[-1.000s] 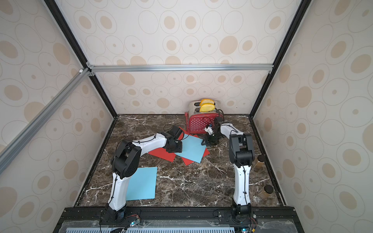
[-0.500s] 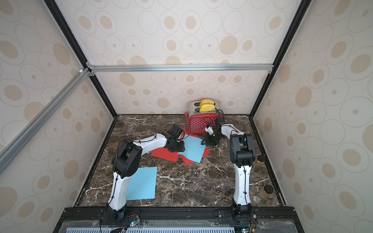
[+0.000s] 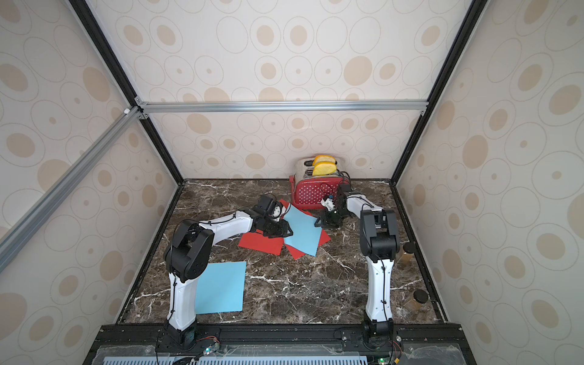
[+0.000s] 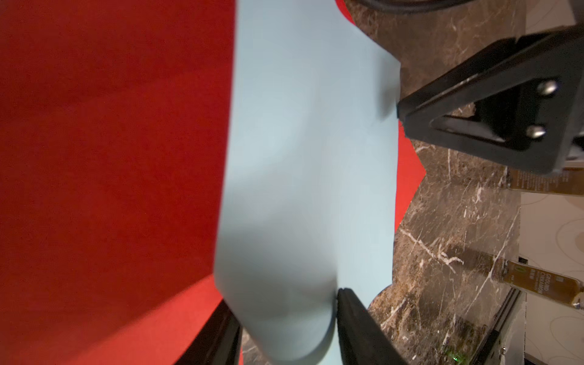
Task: Sort the scattered colored papers by color
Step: Pick up the colored paper from the center of the board.
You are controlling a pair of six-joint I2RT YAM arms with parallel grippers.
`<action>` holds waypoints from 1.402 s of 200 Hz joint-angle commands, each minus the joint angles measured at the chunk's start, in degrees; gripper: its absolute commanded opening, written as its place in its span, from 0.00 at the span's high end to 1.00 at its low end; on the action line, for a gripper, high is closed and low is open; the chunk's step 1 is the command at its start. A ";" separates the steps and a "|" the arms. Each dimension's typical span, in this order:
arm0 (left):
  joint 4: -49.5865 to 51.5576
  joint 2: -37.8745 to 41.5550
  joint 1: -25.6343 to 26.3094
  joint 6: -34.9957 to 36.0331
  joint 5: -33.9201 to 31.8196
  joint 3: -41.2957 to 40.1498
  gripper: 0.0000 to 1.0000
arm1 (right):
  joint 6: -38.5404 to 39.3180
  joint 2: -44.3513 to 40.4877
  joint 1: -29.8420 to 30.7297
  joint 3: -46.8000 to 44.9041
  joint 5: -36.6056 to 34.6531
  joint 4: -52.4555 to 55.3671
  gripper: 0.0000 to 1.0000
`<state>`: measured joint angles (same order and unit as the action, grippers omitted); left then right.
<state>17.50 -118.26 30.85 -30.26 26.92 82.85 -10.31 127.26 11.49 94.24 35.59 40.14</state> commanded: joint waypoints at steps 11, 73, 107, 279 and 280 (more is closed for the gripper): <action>-3.98 0.35 -2.05 4.75 3.57 0.53 0.48 | -1.30 1.65 -0.24 -2.49 -1.85 1.30 0.55; -3.07 -1.83 -2.48 8.14 9.86 3.57 0.44 | -1.21 2.45 -0.24 -2.13 -1.55 1.48 0.55; 3.13 -4.48 -3.29 12.51 10.28 7.71 0.44 | -0.96 2.55 -0.29 -2.16 -1.58 1.52 0.55; -0.34 -4.26 -6.18 13.20 8.79 3.55 0.35 | -0.71 2.46 -0.24 -2.24 -1.06 1.70 0.55; -0.26 -4.22 -6.16 13.25 8.65 3.46 0.35 | -0.70 2.46 -0.24 -2.18 -1.01 1.70 0.55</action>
<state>15.77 -124.68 24.75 -17.61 36.99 86.85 -10.50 127.24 11.44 93.78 36.95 39.48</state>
